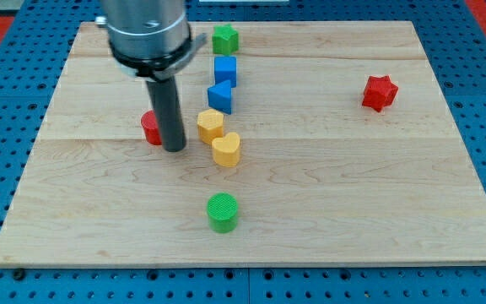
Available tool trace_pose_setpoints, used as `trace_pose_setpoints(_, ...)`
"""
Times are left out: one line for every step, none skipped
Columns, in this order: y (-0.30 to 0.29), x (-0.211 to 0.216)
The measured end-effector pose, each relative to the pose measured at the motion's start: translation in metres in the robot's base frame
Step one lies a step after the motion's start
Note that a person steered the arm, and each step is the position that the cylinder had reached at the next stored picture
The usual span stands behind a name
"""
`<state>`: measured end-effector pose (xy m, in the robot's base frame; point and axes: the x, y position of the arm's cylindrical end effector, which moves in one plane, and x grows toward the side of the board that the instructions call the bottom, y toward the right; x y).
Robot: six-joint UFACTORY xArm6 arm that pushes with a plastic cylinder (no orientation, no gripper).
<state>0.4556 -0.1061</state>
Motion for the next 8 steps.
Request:
trace_pose_setpoints(0.009,-0.018)
trace_pose_setpoints(0.042,-0.023)
trace_pose_setpoints(0.054,-0.023)
trace_pose_setpoints(0.017,-0.020)
trace_pose_setpoints(0.000,-0.034)
trace_pose_setpoints(-0.024,-0.076)
trace_pose_setpoints(-0.051,-0.128)
trace_pose_setpoints(-0.039,-0.216)
